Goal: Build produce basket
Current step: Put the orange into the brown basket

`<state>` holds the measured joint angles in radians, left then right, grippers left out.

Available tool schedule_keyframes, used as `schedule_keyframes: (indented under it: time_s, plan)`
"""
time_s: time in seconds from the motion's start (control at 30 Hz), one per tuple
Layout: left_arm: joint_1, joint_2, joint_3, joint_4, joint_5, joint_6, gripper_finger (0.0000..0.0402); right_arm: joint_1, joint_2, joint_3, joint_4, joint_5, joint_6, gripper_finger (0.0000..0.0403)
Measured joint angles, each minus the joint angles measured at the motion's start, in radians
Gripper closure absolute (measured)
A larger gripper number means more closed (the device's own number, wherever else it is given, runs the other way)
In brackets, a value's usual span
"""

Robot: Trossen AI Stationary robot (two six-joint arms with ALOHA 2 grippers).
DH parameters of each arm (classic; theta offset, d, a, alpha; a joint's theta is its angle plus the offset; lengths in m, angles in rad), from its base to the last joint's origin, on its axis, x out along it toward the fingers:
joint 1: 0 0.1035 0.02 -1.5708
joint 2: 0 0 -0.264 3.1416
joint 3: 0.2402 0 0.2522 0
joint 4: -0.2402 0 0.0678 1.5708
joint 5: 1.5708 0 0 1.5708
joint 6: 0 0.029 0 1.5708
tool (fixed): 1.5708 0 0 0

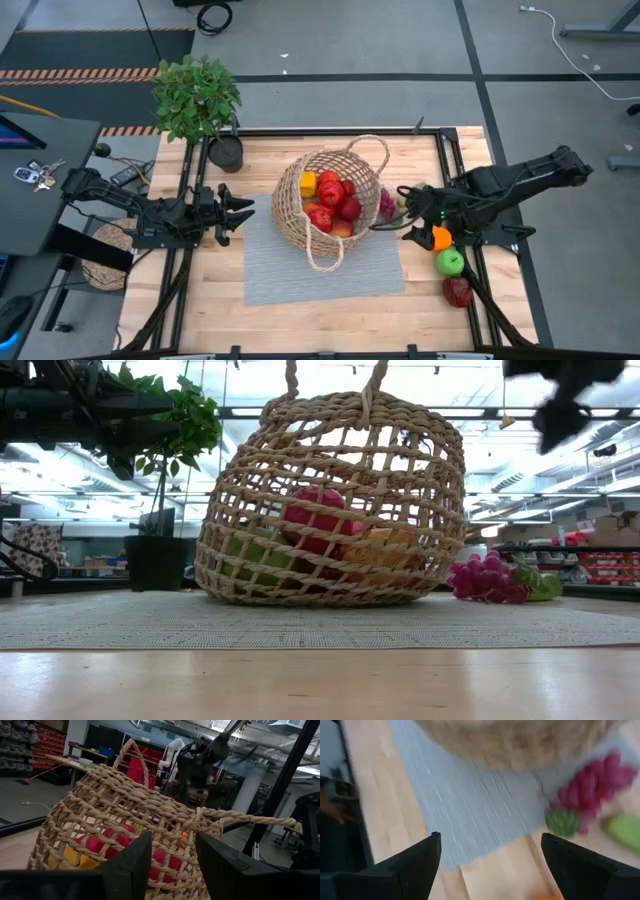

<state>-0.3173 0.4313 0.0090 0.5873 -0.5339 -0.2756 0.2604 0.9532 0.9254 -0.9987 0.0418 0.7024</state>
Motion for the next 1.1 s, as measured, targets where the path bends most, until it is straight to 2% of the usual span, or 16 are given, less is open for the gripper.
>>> schedule_keyframes:
  time_s: [0.1, 0.2, 0.37, 0.6, 1.1]
  plan:
    - [0.0, 0.0, 0.0, 0.0, 0.0, 0.0, 0.0241, 0.001, -0.025, -0.111, -0.012, -0.036, 0.013, 0.0056]
    - [0.0, 0.0, 0.0, 0.0, 0.0, 0.0, 0.0241, 0.001, -0.016, -0.2, -0.012, -0.116, 0.027, 0.0056]
    - [0.0, 0.0, 0.0, 0.0, 0.0, 0.0, 0.0241, -0.007, 0.076, -0.241, -0.095, -0.217, 0.047, 0.0056]
    - [0.0, 0.0, 0.0, 0.0, 0.0, 0.0, 0.0241, -0.007, 0.19, -0.241, -0.149, -0.143, -0.035, 0.0056]
    - [0.0, 0.0, 0.0, 0.0, 0.0, 0.0, 0.0241, -0.012, 0.401, -0.239, -0.171, -0.089, -0.225, 0.0057]
